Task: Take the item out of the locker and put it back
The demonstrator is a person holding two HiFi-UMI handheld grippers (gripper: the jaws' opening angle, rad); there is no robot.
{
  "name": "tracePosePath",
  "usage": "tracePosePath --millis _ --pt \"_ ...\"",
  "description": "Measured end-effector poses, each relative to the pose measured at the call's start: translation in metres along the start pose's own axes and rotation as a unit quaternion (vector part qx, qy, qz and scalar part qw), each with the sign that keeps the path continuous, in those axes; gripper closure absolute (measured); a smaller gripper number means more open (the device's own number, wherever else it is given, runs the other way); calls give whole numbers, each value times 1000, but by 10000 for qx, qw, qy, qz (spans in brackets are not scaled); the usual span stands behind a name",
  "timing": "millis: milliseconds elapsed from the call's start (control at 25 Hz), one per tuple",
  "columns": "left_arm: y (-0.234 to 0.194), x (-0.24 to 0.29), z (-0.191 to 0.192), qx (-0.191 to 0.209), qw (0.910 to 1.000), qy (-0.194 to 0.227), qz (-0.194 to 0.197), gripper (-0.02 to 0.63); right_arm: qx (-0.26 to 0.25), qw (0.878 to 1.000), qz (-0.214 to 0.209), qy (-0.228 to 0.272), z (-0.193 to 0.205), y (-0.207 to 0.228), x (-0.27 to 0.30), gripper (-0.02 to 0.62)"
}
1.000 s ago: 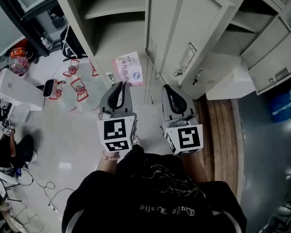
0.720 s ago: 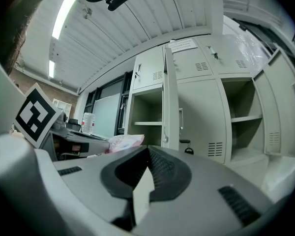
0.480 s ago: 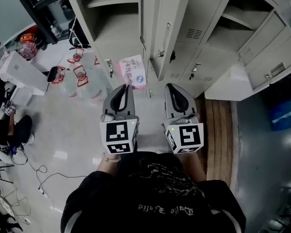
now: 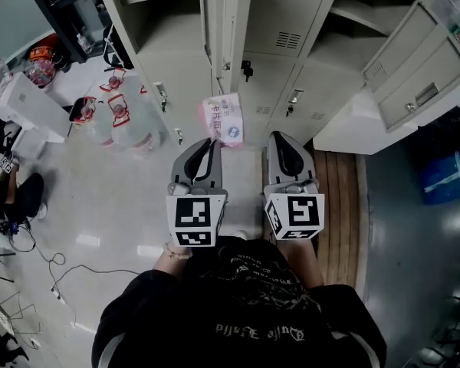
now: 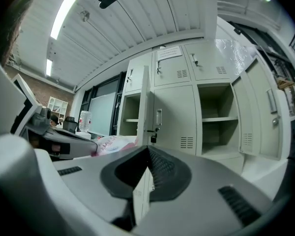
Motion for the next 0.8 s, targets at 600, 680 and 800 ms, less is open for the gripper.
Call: tracePosePath --millis 600,680,800 --pt "88 52 -20 152 9934 142 1130 581 123 9886 1496 -73 8 93 -73 591" --pt "97 61 -27 185 9913 184 1290 581 119 9853 1701 -55 6 104 -81 591" --pt "111 76 -36 161 9882 236 1507 581 125 9807 1953 -24 2 120 -89 591"
Point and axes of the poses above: the fingertips, and each gripper's own axes: x forward along the fingers, y to its right, z out of its underside, the point moved 4 cm from there along -x, backward along the fingers
